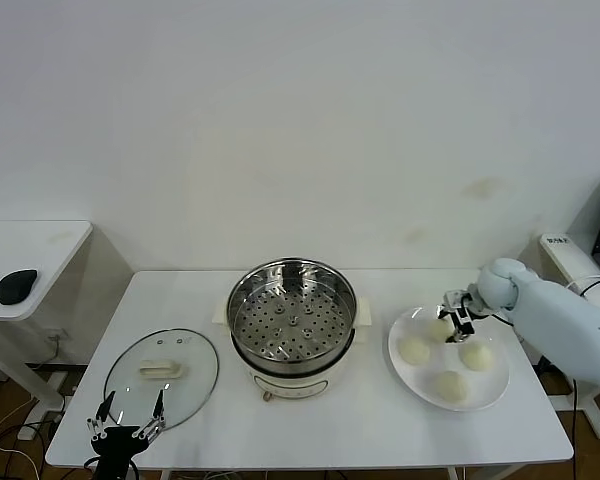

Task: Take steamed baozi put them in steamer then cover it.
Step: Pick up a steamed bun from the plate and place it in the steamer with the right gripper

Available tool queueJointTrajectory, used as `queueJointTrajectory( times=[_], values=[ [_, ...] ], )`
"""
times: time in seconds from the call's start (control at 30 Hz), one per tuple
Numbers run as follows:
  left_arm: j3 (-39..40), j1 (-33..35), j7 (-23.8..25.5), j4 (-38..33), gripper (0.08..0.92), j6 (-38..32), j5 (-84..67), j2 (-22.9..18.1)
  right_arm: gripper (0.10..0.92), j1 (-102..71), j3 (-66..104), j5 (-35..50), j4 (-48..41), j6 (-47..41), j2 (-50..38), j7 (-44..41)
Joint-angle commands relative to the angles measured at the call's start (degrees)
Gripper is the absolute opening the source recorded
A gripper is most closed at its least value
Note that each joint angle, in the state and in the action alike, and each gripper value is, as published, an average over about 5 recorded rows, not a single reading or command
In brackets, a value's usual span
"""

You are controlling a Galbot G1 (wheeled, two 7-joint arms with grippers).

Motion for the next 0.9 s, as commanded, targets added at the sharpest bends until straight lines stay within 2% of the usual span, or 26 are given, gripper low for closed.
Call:
queueJointTrajectory(
  times=[0.03,0.2,0.37,0.6,0.9],
  values=[
    [0.02,-0.04,-0.04,-0.06,0.823,-0.01,-0.04,0.06,0.591,7.78,-3.21,5.63,7.86,-0.45,-5.18,-0.51],
    [0.17,-0.46,-0.20,-0.03,0.823,-0.02,-0.28,0.41,0.587,16.09,-8.45,10.72,13.32,-0.91,-8.22,-0.90],
    [0.47,-0.73,-0.22,0.09,0.823,-0.07,-0.53,0.93,0.589,28.30,-17.56,16.68,18.11,-1.05,-6.99,-0.82],
    [0.50,-1.04,-0.22,-0.03,0.823,-0.06,-1.04,1.41,0.592,39.58,-26.35,23.20,19.76,-1.21,3.67,0.78],
    [-0.32,-1.71,-0.21,-0.21,0.823,-0.01,-1.69,1.81,0.594,39.84,-29.00,27.20,16.15,2.81,20.61,4.86]
  ],
)
